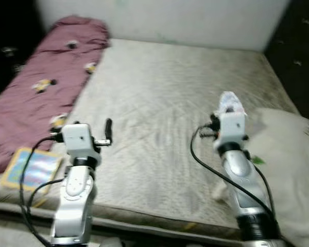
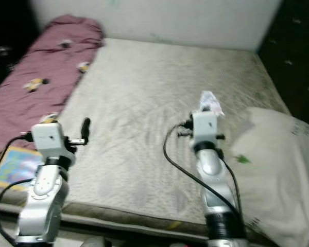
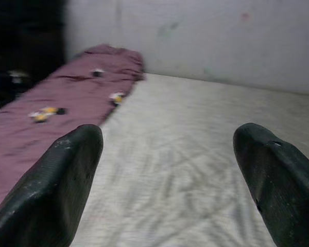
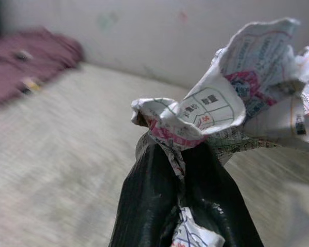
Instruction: Clean up the room
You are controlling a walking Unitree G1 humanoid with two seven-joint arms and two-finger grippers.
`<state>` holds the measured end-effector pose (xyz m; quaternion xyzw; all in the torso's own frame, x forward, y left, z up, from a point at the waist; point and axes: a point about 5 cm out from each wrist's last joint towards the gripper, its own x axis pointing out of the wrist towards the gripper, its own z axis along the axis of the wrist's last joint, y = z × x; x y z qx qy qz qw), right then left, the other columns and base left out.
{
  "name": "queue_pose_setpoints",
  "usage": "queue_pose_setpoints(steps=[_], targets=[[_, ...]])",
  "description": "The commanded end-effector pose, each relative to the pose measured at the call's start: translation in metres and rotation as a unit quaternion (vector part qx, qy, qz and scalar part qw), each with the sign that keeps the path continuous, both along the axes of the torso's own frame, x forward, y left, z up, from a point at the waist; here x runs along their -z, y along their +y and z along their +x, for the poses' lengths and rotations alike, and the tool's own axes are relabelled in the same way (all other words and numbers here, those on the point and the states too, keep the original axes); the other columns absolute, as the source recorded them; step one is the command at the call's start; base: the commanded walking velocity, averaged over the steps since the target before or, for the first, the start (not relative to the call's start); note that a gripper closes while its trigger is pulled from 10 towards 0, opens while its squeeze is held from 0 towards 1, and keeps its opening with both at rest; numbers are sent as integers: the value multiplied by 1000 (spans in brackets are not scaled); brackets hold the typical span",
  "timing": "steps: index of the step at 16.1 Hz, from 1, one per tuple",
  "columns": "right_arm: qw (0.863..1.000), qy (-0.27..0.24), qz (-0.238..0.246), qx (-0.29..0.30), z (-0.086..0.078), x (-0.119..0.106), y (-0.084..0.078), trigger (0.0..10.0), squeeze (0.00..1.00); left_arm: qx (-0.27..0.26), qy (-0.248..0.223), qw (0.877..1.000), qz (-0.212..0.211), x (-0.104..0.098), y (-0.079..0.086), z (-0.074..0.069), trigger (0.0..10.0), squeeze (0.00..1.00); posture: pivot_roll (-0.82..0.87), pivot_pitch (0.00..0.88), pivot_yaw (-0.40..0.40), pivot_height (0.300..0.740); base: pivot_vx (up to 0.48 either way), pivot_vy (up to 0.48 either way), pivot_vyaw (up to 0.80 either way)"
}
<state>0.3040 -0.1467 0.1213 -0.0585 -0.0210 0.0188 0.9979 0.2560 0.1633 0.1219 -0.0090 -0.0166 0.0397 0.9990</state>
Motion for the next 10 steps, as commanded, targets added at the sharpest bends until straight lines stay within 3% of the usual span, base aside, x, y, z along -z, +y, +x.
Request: queue_pose_setpoints(steps=[1, 4, 6, 10], targets=[[1000, -7, 0, -4, 1, -3, 0, 10000, 0, -3, -1, 1000, -4, -2, 3, 1, 10000, 0, -22, 0, 1, 740, 0, 480, 0], [1000, 2, 0, -6, -3, 2, -2, 10000, 0, -6, 8, 1000, -11, 3, 6, -3, 10000, 0, -21, 0, -3, 740, 0, 480, 0], [1000, 2, -3, -12, -2, 3, 1, 10000, 0, -1, 7, 1000, -14, 2, 3, -2, 10000, 0, -22, 0, -4, 740, 0, 480, -644], [1000, 3, -1, -15, 0, 3, 2, 10000, 0, 10, 2, 1000, -18, 1, -1, 0, 10000, 0, -19, 0, -11, 740, 0, 480, 0]])
